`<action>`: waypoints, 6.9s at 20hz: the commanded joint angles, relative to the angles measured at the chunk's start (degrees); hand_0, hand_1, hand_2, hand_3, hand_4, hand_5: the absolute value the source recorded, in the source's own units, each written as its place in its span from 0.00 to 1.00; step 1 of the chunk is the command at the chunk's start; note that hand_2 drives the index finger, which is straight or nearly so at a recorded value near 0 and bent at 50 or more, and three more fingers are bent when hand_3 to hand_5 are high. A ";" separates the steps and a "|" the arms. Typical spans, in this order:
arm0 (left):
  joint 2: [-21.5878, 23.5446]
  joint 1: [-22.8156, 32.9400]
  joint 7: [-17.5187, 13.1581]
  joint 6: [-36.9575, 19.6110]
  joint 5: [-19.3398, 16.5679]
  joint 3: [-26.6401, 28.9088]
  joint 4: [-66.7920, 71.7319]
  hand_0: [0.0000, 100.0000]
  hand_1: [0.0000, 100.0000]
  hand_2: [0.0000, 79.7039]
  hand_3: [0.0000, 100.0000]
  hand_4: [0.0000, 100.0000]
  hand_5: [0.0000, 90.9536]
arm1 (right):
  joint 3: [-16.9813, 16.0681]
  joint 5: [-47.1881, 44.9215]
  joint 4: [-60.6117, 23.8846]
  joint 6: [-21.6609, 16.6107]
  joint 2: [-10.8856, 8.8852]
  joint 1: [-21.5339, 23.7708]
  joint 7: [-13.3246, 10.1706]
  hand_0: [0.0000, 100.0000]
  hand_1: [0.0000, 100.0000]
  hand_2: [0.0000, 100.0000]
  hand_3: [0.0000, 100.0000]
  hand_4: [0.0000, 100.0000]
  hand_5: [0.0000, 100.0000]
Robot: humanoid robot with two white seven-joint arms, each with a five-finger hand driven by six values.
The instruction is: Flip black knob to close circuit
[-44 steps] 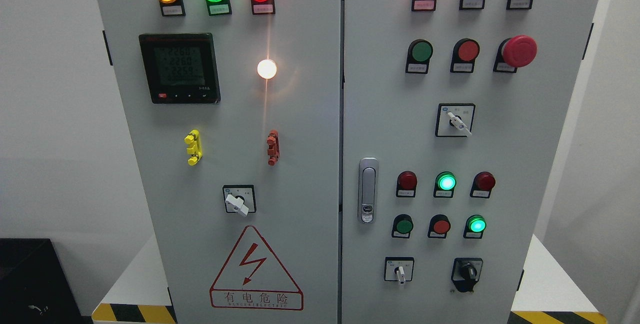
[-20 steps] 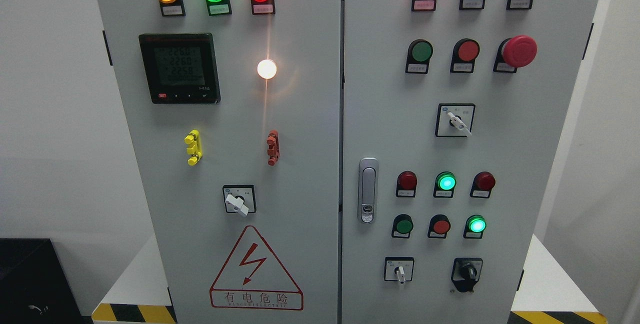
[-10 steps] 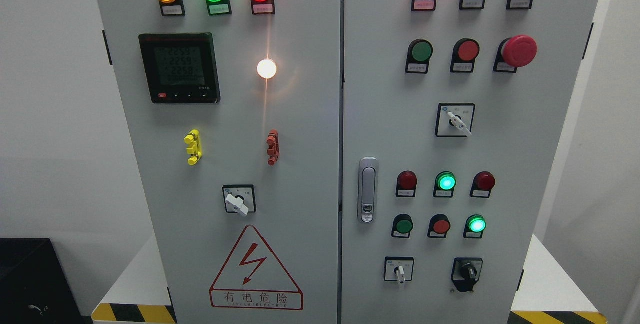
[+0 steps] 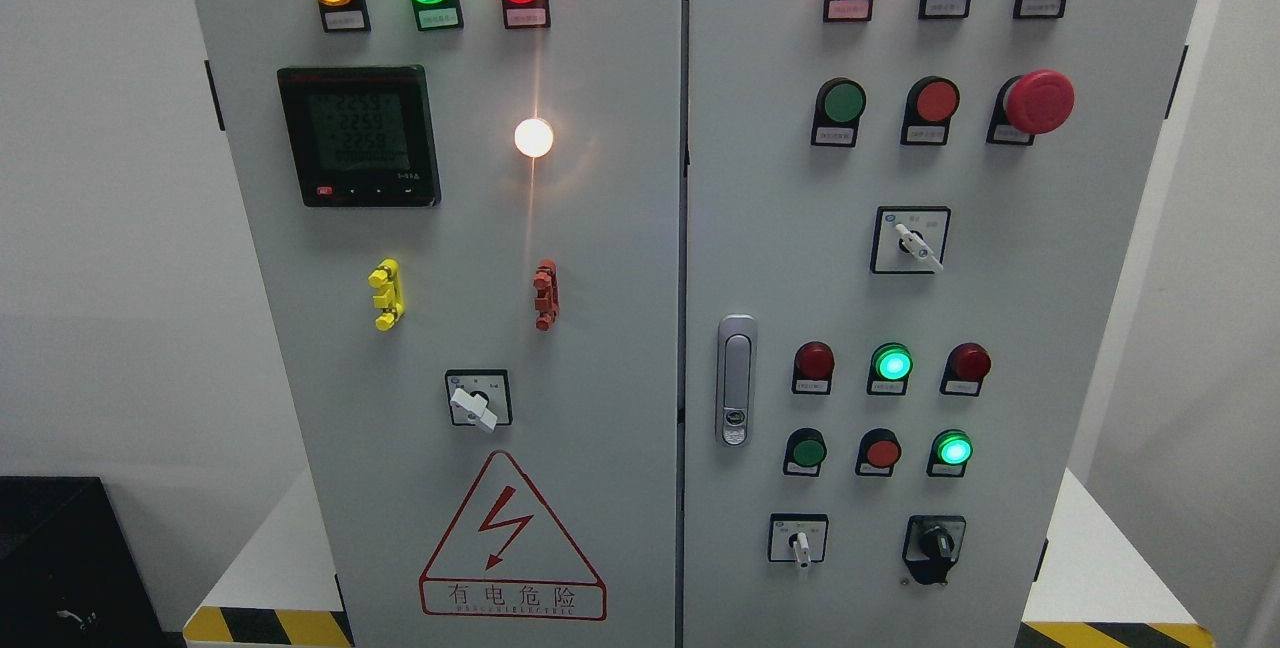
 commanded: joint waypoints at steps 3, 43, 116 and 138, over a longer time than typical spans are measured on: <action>0.00 1.23 0.00 -0.02 0.00 0.01 -1.32 0.12 0.56 0.00 0.00 0.00 0.00 | 1.74 12.07 -13.81 -1.69 -0.11 -0.15 -7.22 0.00 0.05 0.56 0.74 0.65 0.61; 0.00 1.23 0.00 -0.02 0.00 0.01 -1.32 0.12 0.56 0.00 0.00 0.00 0.00 | -4.32 60.25 -65.42 20.90 0.41 -3.83 -4.94 0.00 0.07 0.85 0.99 0.88 0.96; 0.00 1.23 0.00 -0.02 0.00 0.01 -1.32 0.12 0.56 0.00 0.00 0.00 0.00 | -10.74 65.00 -59.09 25.47 -2.57 -19.92 0.07 0.00 0.05 0.83 0.99 0.87 0.96; 0.00 1.23 0.00 -0.02 0.00 0.01 -1.32 0.12 0.56 0.00 0.00 0.00 0.00 | -10.21 64.21 -59.88 25.29 -2.40 -19.84 -0.02 0.00 0.06 0.83 0.98 0.87 0.95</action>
